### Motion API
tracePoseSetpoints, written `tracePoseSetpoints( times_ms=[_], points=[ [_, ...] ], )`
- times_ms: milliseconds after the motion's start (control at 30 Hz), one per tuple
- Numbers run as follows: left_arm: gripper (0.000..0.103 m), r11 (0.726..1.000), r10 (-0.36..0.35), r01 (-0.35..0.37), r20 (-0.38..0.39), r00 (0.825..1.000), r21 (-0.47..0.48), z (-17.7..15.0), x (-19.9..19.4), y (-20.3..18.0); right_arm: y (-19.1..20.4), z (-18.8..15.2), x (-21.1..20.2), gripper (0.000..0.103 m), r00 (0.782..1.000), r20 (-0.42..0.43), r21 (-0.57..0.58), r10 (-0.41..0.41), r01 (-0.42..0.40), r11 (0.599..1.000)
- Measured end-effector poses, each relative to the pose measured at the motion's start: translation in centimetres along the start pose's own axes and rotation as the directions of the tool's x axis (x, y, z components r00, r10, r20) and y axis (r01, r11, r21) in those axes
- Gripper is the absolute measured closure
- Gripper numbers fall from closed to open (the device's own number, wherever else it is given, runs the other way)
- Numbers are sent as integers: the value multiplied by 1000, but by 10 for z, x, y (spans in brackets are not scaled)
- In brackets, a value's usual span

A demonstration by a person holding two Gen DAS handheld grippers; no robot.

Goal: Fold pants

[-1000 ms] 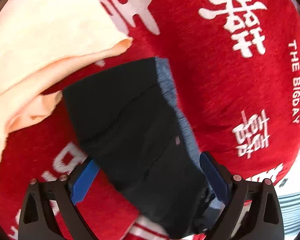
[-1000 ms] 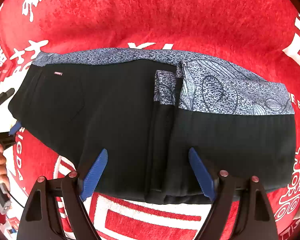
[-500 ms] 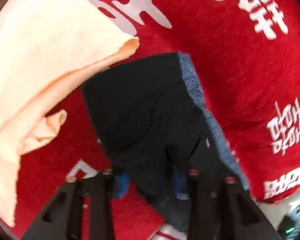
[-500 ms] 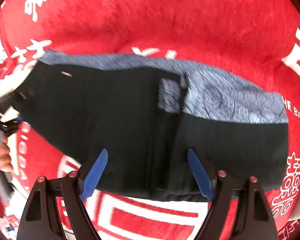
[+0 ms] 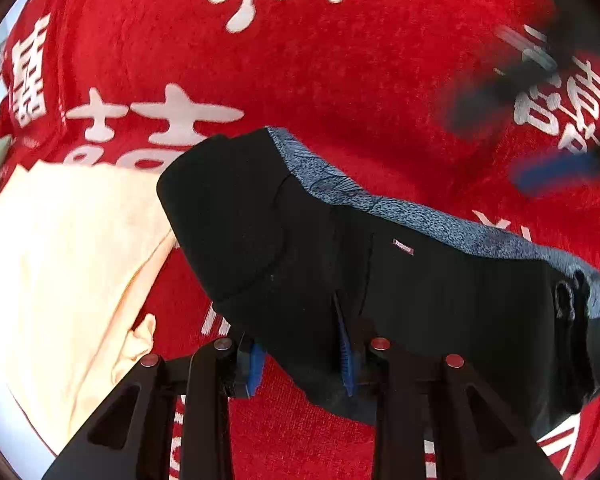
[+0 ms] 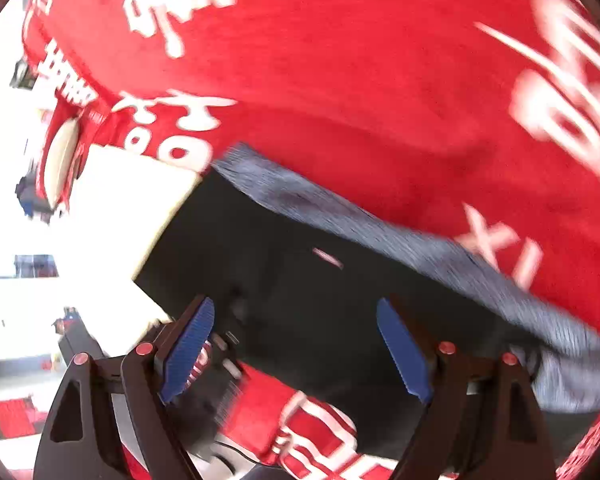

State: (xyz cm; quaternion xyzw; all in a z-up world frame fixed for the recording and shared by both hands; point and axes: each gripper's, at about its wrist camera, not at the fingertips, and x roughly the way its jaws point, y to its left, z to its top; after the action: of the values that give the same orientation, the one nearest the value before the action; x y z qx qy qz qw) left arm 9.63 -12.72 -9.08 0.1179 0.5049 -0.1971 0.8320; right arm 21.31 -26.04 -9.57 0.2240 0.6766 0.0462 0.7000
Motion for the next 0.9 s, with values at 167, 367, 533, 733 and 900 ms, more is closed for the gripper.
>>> tracePoseSetpoints(
  times_ms=[167,367,533,733,900],
  points=[
    [72,998,23,-24,24,999,62,0,-4,-7,59,49,36,14,993,-120,-98,5,-17,995],
    [71,994,39,-42,40,998,101,-1,-5,-14,103,69,91,14,961,-252,-222,-115,58,973],
    [71,989,57,-64,59,997,133,-4,-6,-19,117,67,127,14,918,-354,-284,-177,74,956],
    [72,983,45,-57,73,996,177,-5,-14,-31,95,55,125,85,917,-368,-245,-153,63,967],
    [72,982,-6,-12,100,995,186,3,-35,-48,68,33,75,87,973,-231,-192,-22,-23,981]
  ],
)
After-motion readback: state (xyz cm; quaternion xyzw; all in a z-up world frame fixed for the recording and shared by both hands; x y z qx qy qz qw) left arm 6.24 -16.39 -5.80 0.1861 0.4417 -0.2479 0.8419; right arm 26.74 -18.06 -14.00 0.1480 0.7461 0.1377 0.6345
